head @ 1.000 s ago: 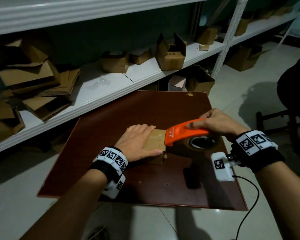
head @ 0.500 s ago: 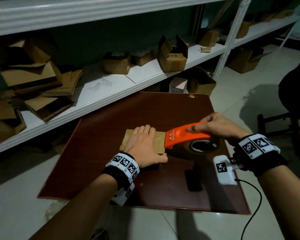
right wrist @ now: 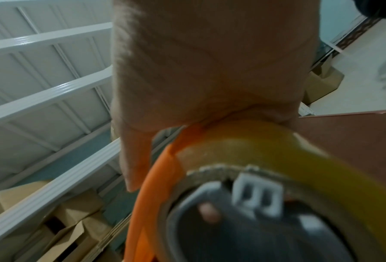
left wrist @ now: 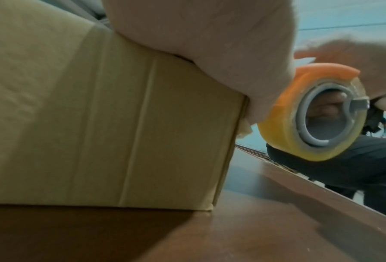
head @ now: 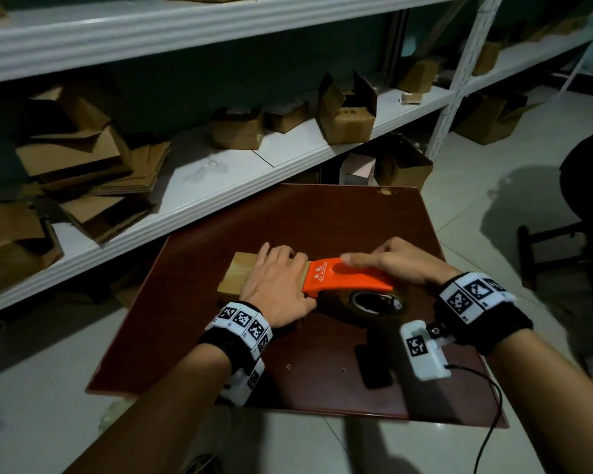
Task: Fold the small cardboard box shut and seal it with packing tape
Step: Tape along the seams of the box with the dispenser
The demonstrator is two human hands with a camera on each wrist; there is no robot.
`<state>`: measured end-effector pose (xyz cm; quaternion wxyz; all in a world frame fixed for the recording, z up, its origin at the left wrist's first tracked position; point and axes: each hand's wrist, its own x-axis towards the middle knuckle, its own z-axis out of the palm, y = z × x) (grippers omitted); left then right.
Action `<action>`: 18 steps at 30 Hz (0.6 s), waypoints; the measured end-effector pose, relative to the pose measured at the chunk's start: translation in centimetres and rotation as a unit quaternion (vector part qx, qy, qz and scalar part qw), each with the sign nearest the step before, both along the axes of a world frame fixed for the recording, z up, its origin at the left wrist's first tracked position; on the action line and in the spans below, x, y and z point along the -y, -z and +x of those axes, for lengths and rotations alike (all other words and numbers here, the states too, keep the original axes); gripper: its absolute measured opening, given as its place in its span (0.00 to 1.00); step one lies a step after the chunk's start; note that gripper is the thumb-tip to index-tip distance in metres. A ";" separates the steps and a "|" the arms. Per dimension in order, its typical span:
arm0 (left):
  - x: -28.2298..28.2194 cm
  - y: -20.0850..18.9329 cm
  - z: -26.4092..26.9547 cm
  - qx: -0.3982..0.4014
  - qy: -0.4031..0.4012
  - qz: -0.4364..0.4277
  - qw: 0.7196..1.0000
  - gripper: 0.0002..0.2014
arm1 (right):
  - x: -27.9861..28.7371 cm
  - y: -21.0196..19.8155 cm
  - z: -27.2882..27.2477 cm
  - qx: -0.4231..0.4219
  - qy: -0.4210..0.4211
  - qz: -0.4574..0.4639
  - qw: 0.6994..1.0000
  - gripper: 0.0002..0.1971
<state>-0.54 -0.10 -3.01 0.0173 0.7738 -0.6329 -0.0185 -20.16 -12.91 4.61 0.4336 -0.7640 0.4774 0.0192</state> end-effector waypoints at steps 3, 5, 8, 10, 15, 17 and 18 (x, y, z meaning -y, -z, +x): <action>-0.1 0.3 0.0 -0.027 0.021 -0.012 0.999 0.46 | -0.1 0.0 0.2 0.003 -0.025 0.004 1.000 0.36; -0.1 0.4 0.0 -0.031 0.033 -0.013 0.999 0.48 | -0.2 0.0 0.2 0.010 -0.021 0.007 1.000 0.28; 0.0 0.5 0.3 -0.033 0.036 0.000 0.999 0.51 | -0.1 0.1 0.4 0.002 -0.013 -0.001 1.000 0.23; 0.2 0.5 0.5 -0.033 0.038 0.005 0.999 0.54 | 0.0 0.1 0.5 -0.001 -0.006 -0.006 1.000 0.25; 0.3 0.3 0.3 0.004 0.029 -0.015 0.999 0.45 | 0.2 0.0 0.4 0.005 -0.005 -0.015 1.000 0.29; 0.4 0.3 0.2 0.008 0.018 -0.015 1.000 0.42 | 0.4 -0.1 0.2 0.014 -0.001 -0.017 1.000 0.33; 0.5 0.3 0.1 0.009 0.013 -0.014 1.000 0.41 | 0.5 -0.2 0.0 0.020 -0.003 -0.012 1.000 0.33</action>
